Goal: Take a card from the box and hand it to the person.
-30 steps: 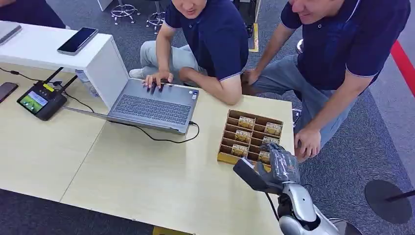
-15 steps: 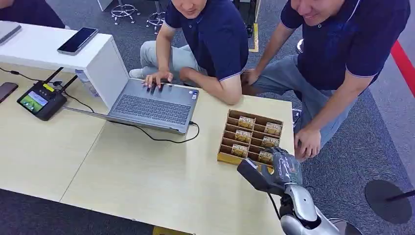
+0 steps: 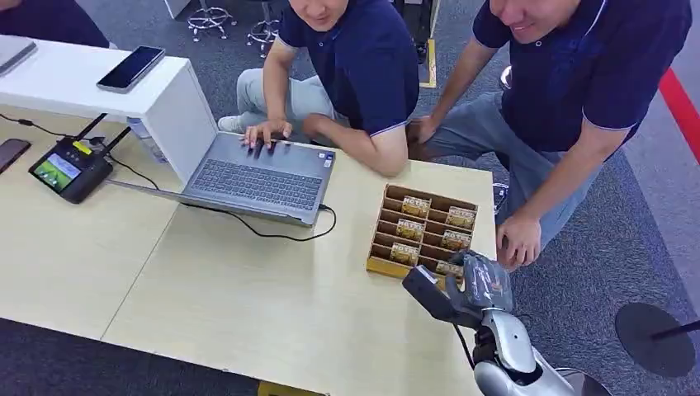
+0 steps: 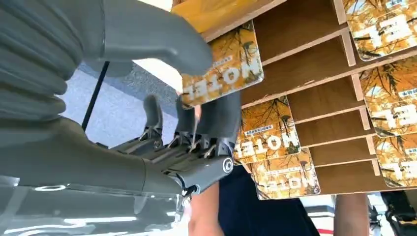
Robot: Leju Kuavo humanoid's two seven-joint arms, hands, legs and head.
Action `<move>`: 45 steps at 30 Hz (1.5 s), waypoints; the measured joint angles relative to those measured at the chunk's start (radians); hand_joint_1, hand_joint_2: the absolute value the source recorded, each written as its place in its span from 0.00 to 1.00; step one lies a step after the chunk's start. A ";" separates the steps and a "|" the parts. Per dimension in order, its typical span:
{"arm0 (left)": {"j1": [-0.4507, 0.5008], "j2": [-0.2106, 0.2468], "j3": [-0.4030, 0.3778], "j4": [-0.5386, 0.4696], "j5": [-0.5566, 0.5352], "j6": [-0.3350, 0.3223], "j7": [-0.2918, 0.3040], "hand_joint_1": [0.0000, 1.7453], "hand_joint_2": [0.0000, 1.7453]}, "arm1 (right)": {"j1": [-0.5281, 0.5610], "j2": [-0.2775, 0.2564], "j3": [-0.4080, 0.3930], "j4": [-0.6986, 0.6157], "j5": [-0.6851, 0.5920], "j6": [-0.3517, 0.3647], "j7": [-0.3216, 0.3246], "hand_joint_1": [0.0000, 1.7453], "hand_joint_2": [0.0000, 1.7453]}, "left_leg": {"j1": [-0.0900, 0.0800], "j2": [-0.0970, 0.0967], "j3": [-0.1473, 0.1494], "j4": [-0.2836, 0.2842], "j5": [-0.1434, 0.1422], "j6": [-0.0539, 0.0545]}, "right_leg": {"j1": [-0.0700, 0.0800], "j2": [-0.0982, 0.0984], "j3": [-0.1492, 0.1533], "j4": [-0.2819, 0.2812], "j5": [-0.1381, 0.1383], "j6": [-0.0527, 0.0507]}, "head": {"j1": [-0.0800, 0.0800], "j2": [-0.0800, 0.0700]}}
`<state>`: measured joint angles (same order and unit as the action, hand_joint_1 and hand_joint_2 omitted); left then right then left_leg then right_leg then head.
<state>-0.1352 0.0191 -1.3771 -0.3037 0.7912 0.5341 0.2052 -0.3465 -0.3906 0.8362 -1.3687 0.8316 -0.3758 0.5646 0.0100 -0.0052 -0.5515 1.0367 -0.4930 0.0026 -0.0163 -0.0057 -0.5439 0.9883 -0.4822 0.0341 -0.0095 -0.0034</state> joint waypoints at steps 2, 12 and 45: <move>0.000 0.000 0.000 0.000 0.000 0.000 0.000 0.00 0.00 | 0.000 0.000 0.000 0.000 0.000 0.000 0.000 0.66 1.00 | 0.000 0.000 0.000 0.000 0.000 0.000 | 0.000 0.000 0.000 0.000 0.000 0.000 | 0.000 0.000; 0.000 0.000 0.000 0.000 0.000 0.000 0.000 0.00 0.00 | 0.000 0.000 0.000 0.000 0.000 0.000 0.000 0.66 1.00 | 0.000 0.000 0.000 0.000 0.000 0.000 | 0.000 0.000 0.000 0.000 0.000 0.000 | 0.000 0.000; 0.000 0.005 0.000 0.000 0.058 -0.068 -0.103 0.00 1.00 | -0.002 0.000 -0.006 -0.001 0.018 -0.021 -0.012 1.00 1.00 | 0.000 0.000 0.000 0.000 0.000 0.000 | 0.000 0.000 0.000 0.000 0.000 0.000 | 0.000 0.000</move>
<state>-0.1352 0.0240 -1.3767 -0.3037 0.8495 0.4658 0.1018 -0.3480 -0.3906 0.8297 -1.3699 0.8500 -0.3967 0.5524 0.0100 -0.0053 -0.5514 1.0367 -0.4930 0.0026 -0.0163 -0.0059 -0.5439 0.9882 -0.4822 0.0341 -0.0092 -0.0034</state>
